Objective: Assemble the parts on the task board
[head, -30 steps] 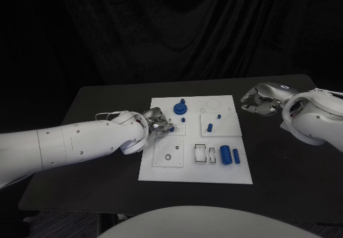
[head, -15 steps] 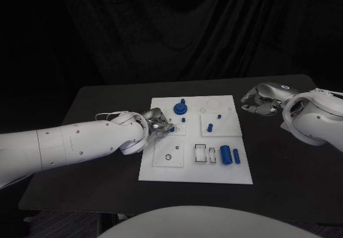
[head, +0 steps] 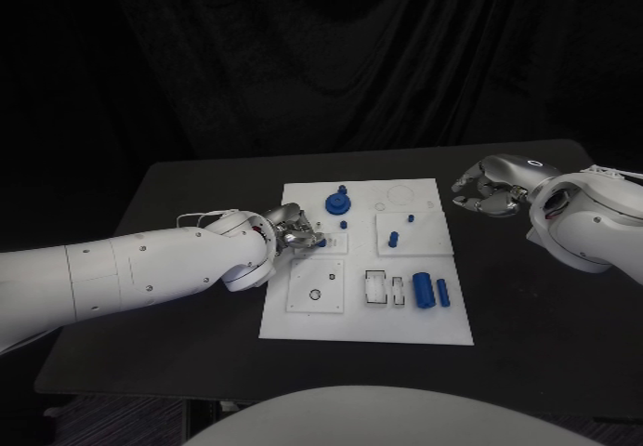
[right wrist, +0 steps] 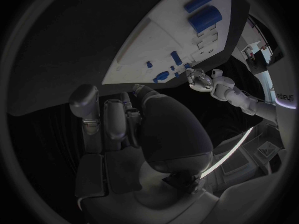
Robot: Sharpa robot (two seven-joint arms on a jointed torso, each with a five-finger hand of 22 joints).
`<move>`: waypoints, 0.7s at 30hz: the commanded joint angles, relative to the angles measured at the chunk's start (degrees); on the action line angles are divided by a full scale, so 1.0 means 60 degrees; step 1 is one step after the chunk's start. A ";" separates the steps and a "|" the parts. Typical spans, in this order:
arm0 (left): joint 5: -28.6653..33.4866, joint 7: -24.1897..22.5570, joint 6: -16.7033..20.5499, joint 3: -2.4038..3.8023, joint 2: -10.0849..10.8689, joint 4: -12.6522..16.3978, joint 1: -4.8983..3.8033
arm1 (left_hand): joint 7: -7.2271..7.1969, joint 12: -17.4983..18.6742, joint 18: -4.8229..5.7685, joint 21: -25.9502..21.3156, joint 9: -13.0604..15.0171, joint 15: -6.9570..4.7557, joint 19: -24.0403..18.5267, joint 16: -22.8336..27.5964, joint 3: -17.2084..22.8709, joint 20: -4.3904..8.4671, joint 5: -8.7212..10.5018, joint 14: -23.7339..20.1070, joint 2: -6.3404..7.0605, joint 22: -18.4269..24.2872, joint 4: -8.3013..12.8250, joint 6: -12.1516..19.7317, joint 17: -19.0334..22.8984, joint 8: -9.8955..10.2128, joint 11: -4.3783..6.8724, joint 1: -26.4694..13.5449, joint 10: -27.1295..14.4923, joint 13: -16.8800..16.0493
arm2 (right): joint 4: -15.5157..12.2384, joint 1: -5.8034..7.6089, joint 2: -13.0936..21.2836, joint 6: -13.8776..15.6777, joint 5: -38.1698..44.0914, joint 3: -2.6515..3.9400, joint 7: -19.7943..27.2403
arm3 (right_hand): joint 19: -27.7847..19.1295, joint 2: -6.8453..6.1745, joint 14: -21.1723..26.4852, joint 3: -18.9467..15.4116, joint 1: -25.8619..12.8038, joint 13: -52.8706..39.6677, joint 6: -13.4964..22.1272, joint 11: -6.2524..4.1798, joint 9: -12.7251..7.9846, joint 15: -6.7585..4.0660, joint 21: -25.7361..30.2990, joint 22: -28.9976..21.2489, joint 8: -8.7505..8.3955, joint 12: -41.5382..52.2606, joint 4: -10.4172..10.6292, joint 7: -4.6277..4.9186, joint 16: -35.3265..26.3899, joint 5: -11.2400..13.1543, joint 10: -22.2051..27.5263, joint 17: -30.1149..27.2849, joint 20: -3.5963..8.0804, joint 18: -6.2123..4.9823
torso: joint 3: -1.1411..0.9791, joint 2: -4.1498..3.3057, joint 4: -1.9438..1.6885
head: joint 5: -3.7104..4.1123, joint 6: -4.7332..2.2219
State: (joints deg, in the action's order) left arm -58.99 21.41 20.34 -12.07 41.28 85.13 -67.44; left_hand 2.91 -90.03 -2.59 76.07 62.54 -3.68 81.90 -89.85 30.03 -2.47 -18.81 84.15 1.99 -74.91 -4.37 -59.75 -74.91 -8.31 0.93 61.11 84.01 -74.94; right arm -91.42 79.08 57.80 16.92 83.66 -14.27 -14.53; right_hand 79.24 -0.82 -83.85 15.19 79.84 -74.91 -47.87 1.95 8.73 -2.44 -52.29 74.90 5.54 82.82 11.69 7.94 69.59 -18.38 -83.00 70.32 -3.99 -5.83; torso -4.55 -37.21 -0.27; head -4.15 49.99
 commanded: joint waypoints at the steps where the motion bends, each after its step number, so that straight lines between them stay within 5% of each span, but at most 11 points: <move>1: 0.0030 -0.0110 -0.0145 -0.0019 0.0005 0.0025 0.0043 | -0.0064 0.0005 -0.0149 -0.0047 0.0001 -0.0043 -0.0074 -0.0025 -0.0033 -0.0016 -0.0099 0.0975 0.0016 -0.1745 0.0024 0.0035 -0.2515 -0.0015 0.0087 0.0044 0.0998 -0.2510 | -0.0005 -0.0023 0.0015 0.0016 0.0024 0.0006 -0.0136 | -0.0052 -0.0033 -0.0184 0.0031 -0.0008 -0.1252 0.0066 0.0013 -0.0008 0.0049 0.0030 0.0449 -0.0057 -0.0053 0.0002 -0.0020 -0.0058 -0.0052 0.0059 -0.0008 0.0007 -0.0172 | 0.0001 -0.0001 0.0004 | -0.0001 0.0001; 10: 0.0030 -0.0238 -0.0144 -0.0019 0.0008 0.0013 0.0047 | -0.0050 0.0005 -0.0153 -0.0067 -0.0002 -0.0044 -0.0086 -0.0025 -0.0060 -0.0014 -0.0100 0.0975 0.0008 -0.1740 -0.0003 0.0041 -0.2515 -0.0010 0.0081 0.0057 0.0998 -0.2510 | 0.0005 -0.0023 0.0010 -0.0002 0.0024 0.0006 -0.0137 | -0.0052 -0.0033 -0.0184 0.0031 -0.0008 -0.1252 0.0066 0.0013 -0.0008 0.0049 0.0030 0.0449 -0.0057 -0.0053 0.0002 -0.0020 -0.0058 -0.0052 0.0059 -0.0008 0.0007 -0.0172 | 0.0004 -0.0005 0.0007 | -0.0020 0.0001; 13: 0.0030 -0.0336 -0.0166 -0.0019 -0.0003 0.0000 0.0048 | -0.0034 0.0005 -0.0154 -0.0090 -0.0021 -0.0028 -0.0102 -0.0025 -0.0210 -0.0025 0.0199 0.0975 -0.0022 -0.1735 -0.0196 0.0050 -0.2515 0.0008 0.0062 -0.0020 0.0998 -0.2510 | 0.0009 -0.0024 0.0004 -0.0005 0.0024 0.0006 -0.0134 | -0.0052 -0.0033 -0.0184 0.0031 -0.0008 -0.1252 0.0066 0.0013 -0.0008 0.0049 0.0030 0.0449 -0.0057 -0.0053 0.0002 -0.0020 -0.0058 -0.0052 0.0059 -0.0008 0.0007 -0.0172 | 0.0006 -0.0004 0.0006 | -0.0025 0.0001; 16: 0.0030 -0.0425 -0.0202 -0.0019 -0.0018 -0.0017 0.0049 | 0.0032 0.0005 -0.0165 -0.0164 -0.0126 0.0028 -0.0157 -0.0025 -0.0690 -0.0066 0.0908 0.0975 -0.0026 -0.1716 -0.0726 0.0129 -0.2515 0.0122 0.0000 -0.0328 0.0998 -0.2510 | 0.0012 -0.0024 -0.0002 -0.0006 0.0024 0.0006 -0.0130 | -0.0052 -0.0033 -0.0184 0.0031 -0.0008 -0.1252 0.0066 0.0013 -0.0008 0.0049 0.0030 0.0449 -0.0057 -0.0053 0.0002 -0.0020 -0.0058 -0.0052 0.0059 -0.0008 0.0007 -0.0172 | 0.0004 -0.0002 0.0006 | -0.0027 0.0001; 21: 0.0030 -0.0495 -0.0297 -0.0019 -0.0045 -0.0064 0.0053 | 0.0113 0.0005 -0.0177 -0.0221 -0.0327 0.0093 -0.0201 -0.0025 -0.1452 -0.0128 0.1201 0.0975 0.0028 -0.1701 -0.1423 0.0166 -0.2515 0.0296 -0.0074 -0.0642 0.0998 -0.2510 | 0.0012 -0.0025 -0.0005 -0.0012 0.0024 0.0006 -0.0126 | -0.0051 -0.0038 -0.0186 0.0047 -0.0029 -0.1243 0.0052 0.0014 -0.0018 0.0049 0.0060 0.0440 -0.0059 -0.0061 0.0001 -0.0022 -0.0066 -0.0052 0.0063 -0.0015 0.0007 -0.0175 | 0.0004 -0.0003 0.0005 | -0.0019 0.0001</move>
State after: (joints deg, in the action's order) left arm -58.99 20.09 19.87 -12.18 41.15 84.77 -67.28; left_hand 3.22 -90.03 -2.60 74.96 60.78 -3.47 81.09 -89.85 21.86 -3.29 -11.75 83.94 2.07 -74.91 -12.54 -58.67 -74.91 -6.84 0.93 57.68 84.01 -74.94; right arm -91.33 79.08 57.75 16.89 83.66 -14.27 -14.54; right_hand 79.24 -0.82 -83.85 15.19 79.84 -74.91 -47.87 1.95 8.66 -2.44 -52.29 74.90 5.54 82.82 11.69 7.94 69.59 -18.38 -83.01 70.33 -3.99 -5.84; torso -4.53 -37.22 -0.23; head -4.31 49.99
